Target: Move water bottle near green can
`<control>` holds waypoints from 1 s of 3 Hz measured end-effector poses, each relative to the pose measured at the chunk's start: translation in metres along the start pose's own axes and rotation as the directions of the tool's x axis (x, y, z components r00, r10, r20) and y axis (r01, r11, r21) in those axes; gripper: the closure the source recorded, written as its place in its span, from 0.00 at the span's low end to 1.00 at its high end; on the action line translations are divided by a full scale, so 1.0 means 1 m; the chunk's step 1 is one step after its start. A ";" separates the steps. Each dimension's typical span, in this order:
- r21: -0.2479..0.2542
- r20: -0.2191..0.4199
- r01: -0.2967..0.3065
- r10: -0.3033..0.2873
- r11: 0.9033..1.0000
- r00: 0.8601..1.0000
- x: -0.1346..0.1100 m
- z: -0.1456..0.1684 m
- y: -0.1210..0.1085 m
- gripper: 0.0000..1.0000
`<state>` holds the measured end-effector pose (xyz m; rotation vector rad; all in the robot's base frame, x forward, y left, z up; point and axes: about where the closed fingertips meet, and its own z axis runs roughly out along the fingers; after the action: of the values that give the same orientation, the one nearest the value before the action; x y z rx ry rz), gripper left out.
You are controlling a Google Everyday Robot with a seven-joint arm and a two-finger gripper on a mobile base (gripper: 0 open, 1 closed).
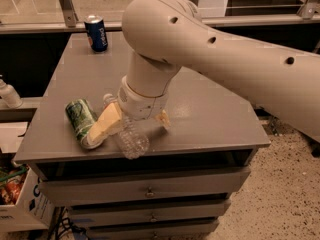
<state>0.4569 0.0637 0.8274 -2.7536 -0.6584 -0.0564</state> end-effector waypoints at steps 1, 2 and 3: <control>-0.007 -0.007 -0.002 0.002 1.000 1.000 0.002 -0.001 0.001 0.00; -0.015 -0.074 -0.043 0.042 0.999 0.996 0.010 -0.021 0.016 0.00; 0.028 -0.196 -0.140 0.143 0.990 0.970 0.021 -0.059 0.038 0.00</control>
Offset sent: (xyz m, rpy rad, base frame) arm 0.0390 -0.0373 0.0382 0.0454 -0.1184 -0.1498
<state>0.4952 0.0223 0.8751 -2.7257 -0.4070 -0.2888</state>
